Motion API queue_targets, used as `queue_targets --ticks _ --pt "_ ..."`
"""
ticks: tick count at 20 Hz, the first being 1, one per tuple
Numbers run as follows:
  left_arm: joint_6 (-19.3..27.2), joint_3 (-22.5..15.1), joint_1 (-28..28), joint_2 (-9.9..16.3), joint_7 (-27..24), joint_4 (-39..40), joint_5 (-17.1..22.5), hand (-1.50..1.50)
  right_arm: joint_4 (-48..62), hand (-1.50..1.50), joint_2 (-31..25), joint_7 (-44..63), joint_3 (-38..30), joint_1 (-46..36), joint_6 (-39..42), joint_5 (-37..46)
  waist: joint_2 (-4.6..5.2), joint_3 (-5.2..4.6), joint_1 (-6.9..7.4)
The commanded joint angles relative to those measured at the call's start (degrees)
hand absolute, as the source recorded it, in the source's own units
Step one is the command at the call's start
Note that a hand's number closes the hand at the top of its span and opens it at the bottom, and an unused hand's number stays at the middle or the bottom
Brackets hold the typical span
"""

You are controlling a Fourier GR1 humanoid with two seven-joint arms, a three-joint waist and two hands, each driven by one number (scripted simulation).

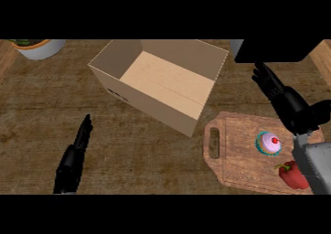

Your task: Pick the cupcake from the cutting board and place it in the cardboard box

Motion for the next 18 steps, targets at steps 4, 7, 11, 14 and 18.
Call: queue_targets --ticks 4,7,11,14,18 --pt "-0.83 3.87 -3.24 5.59 4.48 -1.47 -1.67 0.0 -2.93 -1.5 0.31 -7.3 -5.51 -4.74 9.95 -9.42 0.33 -0.36 1.5" --pt "-0.91 4.1 -1.81 6.38 5.5 -0.65 -1.17 0.0 -3.94 -1.5 -15.98 -4.88 -3.3 -5.26 4.67 11.81 -0.27 -1.63 -0.3" --pt "-2.8 5.5 -1.81 9.05 10.99 -5.26 -0.26 0.0 4.43 -1.5 -0.64 -14.81 -10.79 2.98 -0.84 -0.2 0.33 -0.36 1.36" --pt "-3.55 6.55 -5.58 8.11 13.59 -3.27 -1.66 0.0 6.55 -1.5 0.49 -22.67 -11.57 5.08 3.77 -0.73 0.34 -0.44 1.08" --pt "-3.27 5.05 -2.92 7.71 13.92 -6.3 -2.87 0.0 7.09 -1.5 -9.73 -23.47 -9.47 4.06 9.37 6.83 0.24 -0.44 1.44"
